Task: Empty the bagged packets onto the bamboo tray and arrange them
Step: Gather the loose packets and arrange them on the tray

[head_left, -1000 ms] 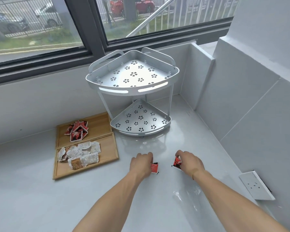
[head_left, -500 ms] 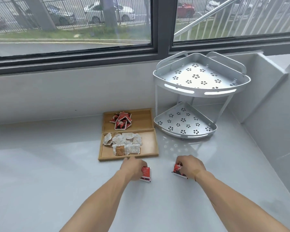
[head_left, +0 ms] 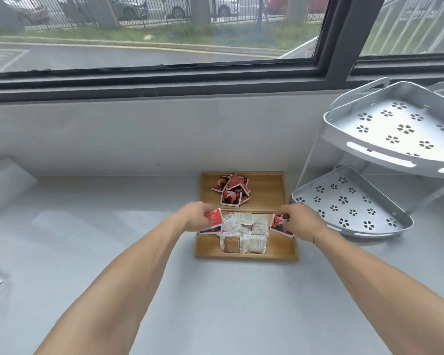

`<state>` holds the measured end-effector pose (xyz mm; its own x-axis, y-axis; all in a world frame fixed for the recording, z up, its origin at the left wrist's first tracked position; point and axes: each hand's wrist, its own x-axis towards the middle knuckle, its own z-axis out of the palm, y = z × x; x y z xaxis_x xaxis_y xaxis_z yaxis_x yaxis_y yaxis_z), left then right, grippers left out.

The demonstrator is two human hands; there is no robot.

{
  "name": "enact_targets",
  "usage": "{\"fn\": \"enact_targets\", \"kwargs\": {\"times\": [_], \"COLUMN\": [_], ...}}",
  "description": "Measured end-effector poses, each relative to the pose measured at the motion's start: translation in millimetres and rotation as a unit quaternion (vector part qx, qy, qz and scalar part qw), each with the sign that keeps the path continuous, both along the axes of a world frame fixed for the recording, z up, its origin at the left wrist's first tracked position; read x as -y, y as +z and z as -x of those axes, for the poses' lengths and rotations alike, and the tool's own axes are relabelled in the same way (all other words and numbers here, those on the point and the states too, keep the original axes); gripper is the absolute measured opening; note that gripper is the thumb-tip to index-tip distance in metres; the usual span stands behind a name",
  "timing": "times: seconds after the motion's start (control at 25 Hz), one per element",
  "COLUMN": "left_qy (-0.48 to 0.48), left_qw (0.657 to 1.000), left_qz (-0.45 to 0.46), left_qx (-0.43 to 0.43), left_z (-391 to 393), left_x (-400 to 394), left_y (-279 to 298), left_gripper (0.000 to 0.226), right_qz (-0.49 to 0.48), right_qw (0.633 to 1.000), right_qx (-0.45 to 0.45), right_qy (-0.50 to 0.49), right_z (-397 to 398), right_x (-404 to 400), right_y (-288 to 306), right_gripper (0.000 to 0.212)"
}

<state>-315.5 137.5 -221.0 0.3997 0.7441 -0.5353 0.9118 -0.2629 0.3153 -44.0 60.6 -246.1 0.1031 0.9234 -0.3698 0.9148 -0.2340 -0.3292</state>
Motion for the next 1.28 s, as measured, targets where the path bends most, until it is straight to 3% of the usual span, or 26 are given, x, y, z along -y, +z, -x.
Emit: {"fn": "enact_targets", "kwargs": {"times": [0.12, 0.32, 0.56, 0.68, 0.8, 0.92, 1.16, 1.28], "left_qy": [0.001, 0.009, 0.019, 0.017, 0.009, -0.003, 0.026, -0.011], "left_qw": [1.0, 1.0, 0.999, 0.999, 0.996, 0.997, 0.996, 0.995], "left_qz": [-0.016, -0.009, 0.012, -0.031, -0.079, -0.07, -0.071, -0.086], "left_qx": [0.008, 0.02, 0.024, 0.015, -0.039, -0.038, -0.047, -0.057], "left_z": [-0.5, -16.4, -26.1, -23.2, -20.5, -17.5, -6.7, -9.6], "left_x": [-43.1, -93.1, -118.3, -114.5, -104.4, -90.8, -50.2, -23.1], "left_y": [-7.3, -33.5, -64.0, -71.2, -72.5, -69.2, -43.1, -21.3], "left_gripper": [0.006, 0.03, 0.045, 0.043, 0.058, 0.062, 0.068, 0.066], "right_qz": [-0.019, -0.011, 0.007, -0.015, -0.04, -0.05, 0.01, 0.061], "right_qw": [1.0, 0.999, 1.0, 0.998, 0.996, 0.994, 0.985, 0.984], "right_qx": [0.001, 0.03, 0.022, 0.046, 0.068, 0.095, 0.156, 0.156], "right_qy": [-0.009, 0.001, 0.019, 0.027, 0.029, 0.038, 0.065, 0.064], "right_z": [5.1, 3.0, 3.0, 7.8, 13.1, 16.9, 17.4, 19.5], "right_x": [-41.1, -91.5, -123.3, -121.1, -110.4, -92.7, -37.5, -2.9], "right_y": [-9.4, -32.4, -59.6, -64.2, -60.0, -44.9, -0.3, 24.1], "right_gripper": [0.046, 0.046, 0.046, 0.042, 0.041, 0.039, 0.035, 0.036]}}
